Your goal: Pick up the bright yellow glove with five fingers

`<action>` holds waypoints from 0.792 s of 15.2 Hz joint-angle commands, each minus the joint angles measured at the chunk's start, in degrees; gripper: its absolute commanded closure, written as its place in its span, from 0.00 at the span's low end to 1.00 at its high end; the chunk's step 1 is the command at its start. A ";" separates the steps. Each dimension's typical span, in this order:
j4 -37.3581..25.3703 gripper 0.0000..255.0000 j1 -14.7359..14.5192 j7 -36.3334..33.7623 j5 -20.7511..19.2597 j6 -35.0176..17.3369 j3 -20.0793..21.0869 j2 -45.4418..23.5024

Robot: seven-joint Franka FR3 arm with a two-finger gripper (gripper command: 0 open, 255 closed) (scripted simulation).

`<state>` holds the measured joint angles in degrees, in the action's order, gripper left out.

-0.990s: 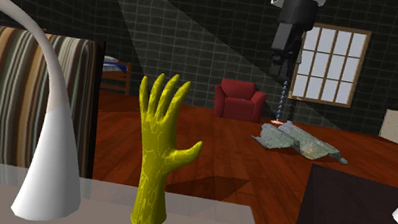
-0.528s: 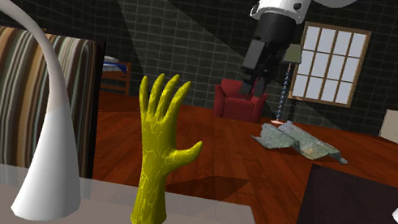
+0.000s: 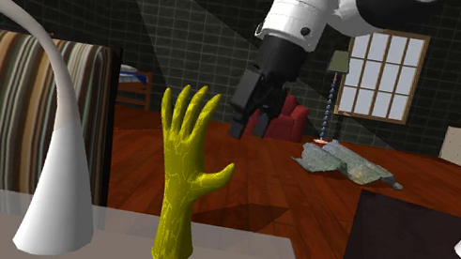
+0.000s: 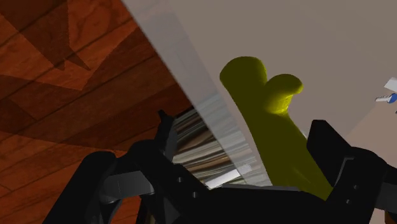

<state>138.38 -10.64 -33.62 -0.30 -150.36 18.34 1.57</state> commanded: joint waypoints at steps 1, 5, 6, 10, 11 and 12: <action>-2.13 0.00 -0.48 -3.77 -3.39 -3.18 0.75 -4.34; -6.43 0.00 -2.61 -10.07 -9.95 -6.96 -0.04 -11.35; -6.33 0.00 -2.81 -10.54 -10.56 -7.65 -0.32 -11.98; -6.10 0.00 -3.67 -12.52 -13.15 -10.35 -1.57 -14.61; -6.08 0.00 -3.94 -13.04 -13.81 -11.01 -1.94 -15.28; -6.07 0.00 -4.10 -13.33 -14.19 -11.39 -2.17 -15.67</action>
<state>132.32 -14.50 -46.47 -13.87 -161.13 16.51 -13.46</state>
